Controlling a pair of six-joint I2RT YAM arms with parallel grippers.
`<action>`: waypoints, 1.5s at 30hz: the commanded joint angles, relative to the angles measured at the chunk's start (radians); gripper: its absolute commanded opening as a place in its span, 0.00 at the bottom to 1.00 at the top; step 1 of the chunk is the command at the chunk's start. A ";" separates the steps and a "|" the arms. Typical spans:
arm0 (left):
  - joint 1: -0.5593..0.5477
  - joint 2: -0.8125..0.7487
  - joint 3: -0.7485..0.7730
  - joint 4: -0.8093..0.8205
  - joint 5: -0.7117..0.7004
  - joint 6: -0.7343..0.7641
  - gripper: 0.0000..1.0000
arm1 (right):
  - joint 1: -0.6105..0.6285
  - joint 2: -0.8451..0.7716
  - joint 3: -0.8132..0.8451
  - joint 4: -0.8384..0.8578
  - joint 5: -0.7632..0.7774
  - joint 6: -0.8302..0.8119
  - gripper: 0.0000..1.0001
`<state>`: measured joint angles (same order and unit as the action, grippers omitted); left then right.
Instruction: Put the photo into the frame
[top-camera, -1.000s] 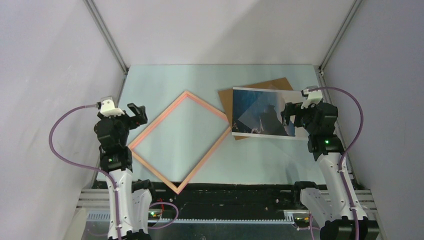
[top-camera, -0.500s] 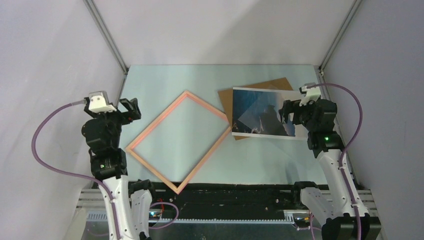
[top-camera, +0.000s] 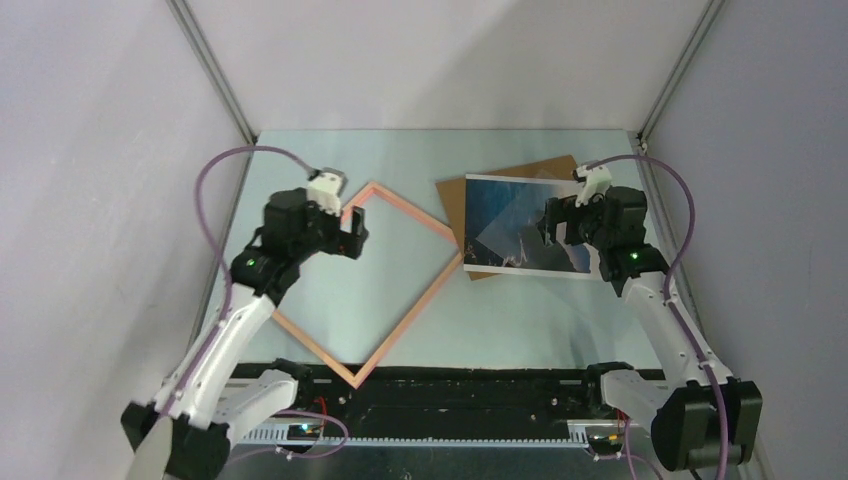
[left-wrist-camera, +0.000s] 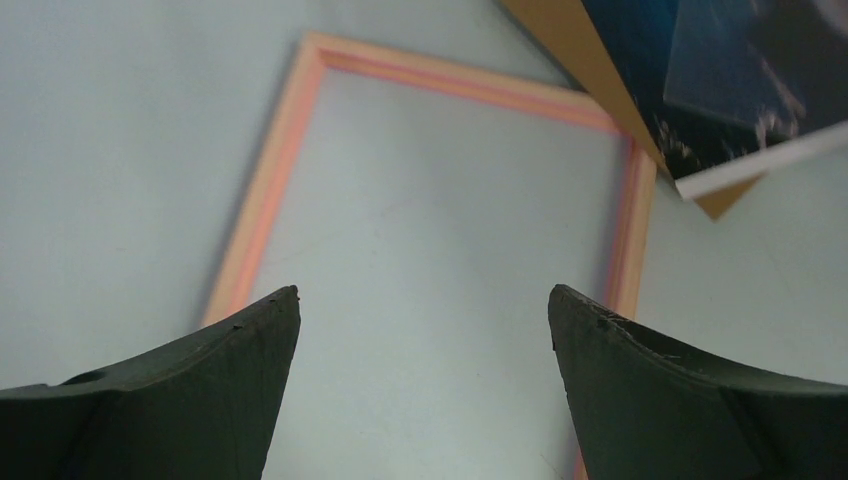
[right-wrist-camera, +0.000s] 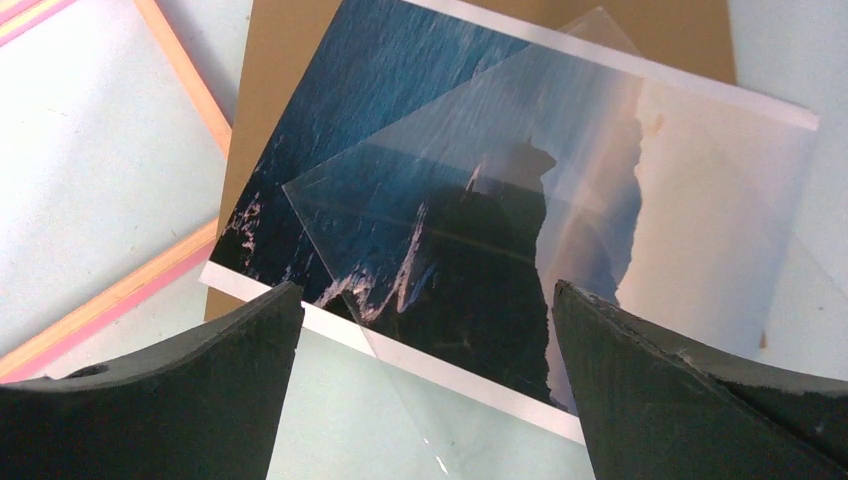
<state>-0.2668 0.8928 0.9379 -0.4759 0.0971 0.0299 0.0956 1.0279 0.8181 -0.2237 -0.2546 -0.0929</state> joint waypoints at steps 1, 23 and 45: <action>-0.133 0.130 0.012 -0.020 -0.073 0.020 0.98 | 0.004 0.040 0.041 0.056 -0.026 0.016 0.99; -0.526 0.728 0.122 0.005 -0.087 -0.099 0.91 | -0.053 0.044 -0.029 0.107 -0.022 -0.017 1.00; -0.590 0.898 0.179 0.005 -0.157 -0.146 0.54 | -0.081 0.058 -0.036 0.105 -0.050 -0.011 0.99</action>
<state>-0.8528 1.7695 1.0775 -0.4881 -0.0437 -0.0982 0.0208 1.0893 0.7834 -0.1581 -0.2897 -0.1047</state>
